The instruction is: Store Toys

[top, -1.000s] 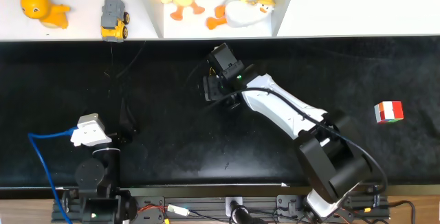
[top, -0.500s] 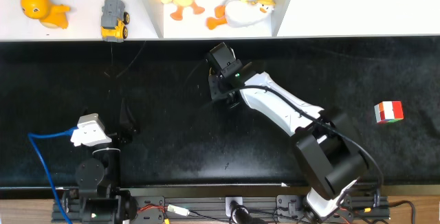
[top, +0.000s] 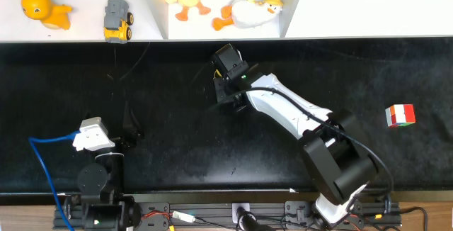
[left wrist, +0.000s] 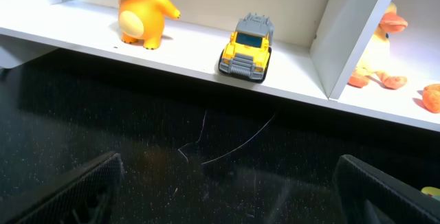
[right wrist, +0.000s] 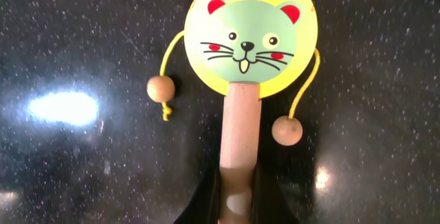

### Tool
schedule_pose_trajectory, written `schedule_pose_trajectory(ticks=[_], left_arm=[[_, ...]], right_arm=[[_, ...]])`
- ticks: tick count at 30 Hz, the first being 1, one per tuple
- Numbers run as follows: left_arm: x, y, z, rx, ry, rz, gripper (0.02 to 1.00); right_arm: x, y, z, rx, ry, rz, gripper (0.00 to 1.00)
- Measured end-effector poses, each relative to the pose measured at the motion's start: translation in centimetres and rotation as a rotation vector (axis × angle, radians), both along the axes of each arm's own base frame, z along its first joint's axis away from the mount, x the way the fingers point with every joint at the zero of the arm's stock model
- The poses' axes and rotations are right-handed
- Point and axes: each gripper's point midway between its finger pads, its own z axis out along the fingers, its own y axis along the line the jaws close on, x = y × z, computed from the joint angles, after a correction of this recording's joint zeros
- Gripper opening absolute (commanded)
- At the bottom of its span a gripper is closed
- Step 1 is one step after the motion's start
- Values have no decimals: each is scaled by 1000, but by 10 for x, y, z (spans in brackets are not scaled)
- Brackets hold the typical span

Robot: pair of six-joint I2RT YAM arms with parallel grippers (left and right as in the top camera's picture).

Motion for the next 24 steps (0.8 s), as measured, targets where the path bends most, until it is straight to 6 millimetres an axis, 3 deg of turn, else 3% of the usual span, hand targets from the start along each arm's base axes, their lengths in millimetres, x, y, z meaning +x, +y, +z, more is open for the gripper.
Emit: schedule_pose_trajectory(ticks=[7, 14, 17, 24], left_arm=[[0, 0, 0, 0, 0, 0, 998], [0, 0, 0, 0, 0, 0, 998], [0, 0, 0, 0, 0, 0, 996], [0, 0, 0, 0, 0, 0, 996]], right_arm=[[-22, -12, 3, -81, 148, -18, 45], [-51, -33, 24, -159, 286, -110, 45], [-61, -42, 44, -163, 290, -143, 45], [-79, -78, 118, -126, 194, -250, 45]])
